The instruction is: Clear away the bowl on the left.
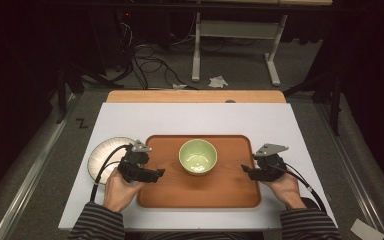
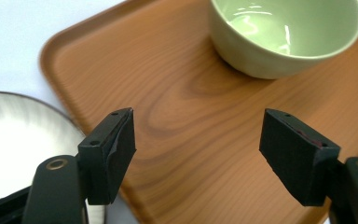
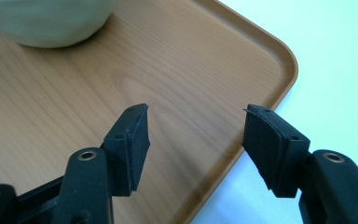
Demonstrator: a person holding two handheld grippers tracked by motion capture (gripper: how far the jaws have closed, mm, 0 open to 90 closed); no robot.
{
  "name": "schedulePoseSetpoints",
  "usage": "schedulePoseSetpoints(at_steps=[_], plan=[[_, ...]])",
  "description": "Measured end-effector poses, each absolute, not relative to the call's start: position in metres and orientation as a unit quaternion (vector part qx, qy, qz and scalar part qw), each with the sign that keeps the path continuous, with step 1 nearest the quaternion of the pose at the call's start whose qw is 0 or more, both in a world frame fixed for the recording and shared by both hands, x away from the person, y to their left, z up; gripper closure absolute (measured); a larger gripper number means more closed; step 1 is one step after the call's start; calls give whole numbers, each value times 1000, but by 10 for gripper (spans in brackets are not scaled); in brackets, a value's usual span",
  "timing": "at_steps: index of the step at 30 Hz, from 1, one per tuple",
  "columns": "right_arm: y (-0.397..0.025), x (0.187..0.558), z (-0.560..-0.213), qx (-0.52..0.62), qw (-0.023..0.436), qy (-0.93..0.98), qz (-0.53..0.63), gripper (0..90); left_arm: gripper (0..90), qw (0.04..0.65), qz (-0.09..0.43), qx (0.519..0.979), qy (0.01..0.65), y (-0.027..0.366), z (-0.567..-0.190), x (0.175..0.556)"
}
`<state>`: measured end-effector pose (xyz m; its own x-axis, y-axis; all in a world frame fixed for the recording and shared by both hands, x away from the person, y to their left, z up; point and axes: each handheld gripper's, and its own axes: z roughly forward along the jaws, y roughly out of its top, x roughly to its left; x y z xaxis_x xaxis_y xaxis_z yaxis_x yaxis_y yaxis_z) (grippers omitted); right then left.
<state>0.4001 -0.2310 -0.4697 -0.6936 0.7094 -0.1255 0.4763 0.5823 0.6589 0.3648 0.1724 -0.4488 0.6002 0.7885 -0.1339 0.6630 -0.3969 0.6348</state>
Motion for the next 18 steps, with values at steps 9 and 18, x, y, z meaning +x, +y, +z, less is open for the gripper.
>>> schedulePoseSetpoints(at_steps=[9,18], plan=[[-229,401,-472,339,188,869,308,421,313,322,85,845,418,159,-457,369],[-229,400,-471,330,185,872,310,414,335,306,61,863,398,152,-463,369]])
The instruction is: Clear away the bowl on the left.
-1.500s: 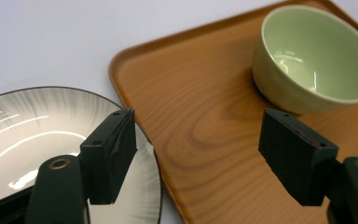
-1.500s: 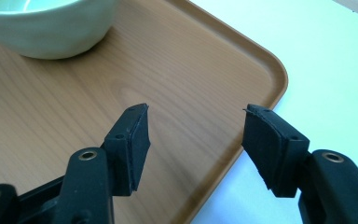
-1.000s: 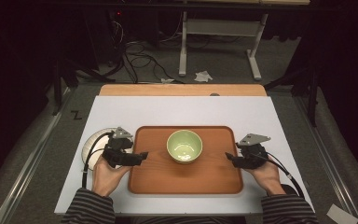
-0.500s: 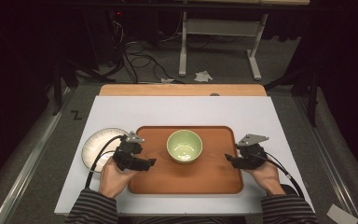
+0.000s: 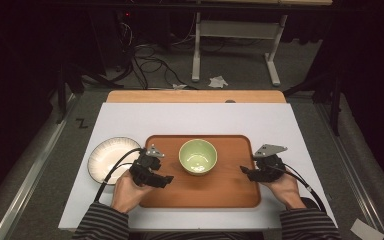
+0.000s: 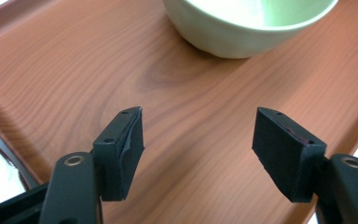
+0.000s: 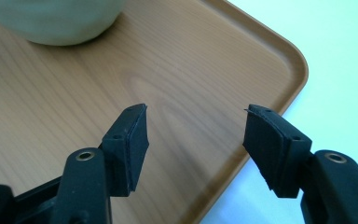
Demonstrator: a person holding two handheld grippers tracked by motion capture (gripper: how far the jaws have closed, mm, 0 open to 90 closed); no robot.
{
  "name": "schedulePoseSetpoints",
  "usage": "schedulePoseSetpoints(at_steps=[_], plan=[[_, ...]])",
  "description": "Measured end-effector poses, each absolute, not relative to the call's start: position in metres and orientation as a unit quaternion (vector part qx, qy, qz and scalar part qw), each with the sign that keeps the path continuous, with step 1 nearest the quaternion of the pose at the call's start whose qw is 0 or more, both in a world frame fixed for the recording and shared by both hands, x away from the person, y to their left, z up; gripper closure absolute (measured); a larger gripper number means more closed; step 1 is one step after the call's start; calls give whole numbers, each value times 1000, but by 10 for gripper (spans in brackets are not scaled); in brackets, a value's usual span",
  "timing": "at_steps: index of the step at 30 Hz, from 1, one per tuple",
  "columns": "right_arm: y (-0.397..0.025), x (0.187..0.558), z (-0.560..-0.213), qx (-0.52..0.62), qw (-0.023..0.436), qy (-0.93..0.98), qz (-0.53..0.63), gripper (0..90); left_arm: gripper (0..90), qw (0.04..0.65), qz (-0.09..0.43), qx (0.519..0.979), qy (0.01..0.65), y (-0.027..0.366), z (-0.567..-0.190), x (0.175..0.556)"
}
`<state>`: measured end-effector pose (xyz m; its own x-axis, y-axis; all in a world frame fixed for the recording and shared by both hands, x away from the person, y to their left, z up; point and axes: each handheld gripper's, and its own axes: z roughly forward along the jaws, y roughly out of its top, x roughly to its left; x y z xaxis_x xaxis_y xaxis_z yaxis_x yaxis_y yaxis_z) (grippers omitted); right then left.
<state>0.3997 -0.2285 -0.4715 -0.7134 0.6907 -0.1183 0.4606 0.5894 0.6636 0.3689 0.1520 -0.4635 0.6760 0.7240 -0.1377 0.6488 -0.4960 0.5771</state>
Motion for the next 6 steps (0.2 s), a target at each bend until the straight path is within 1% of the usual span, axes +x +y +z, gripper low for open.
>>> schedulePoseSetpoints(at_steps=[6], plan=[[-229,401,-472,328,186,873,308,413,330,310,65,858,404,153,-464,370]])
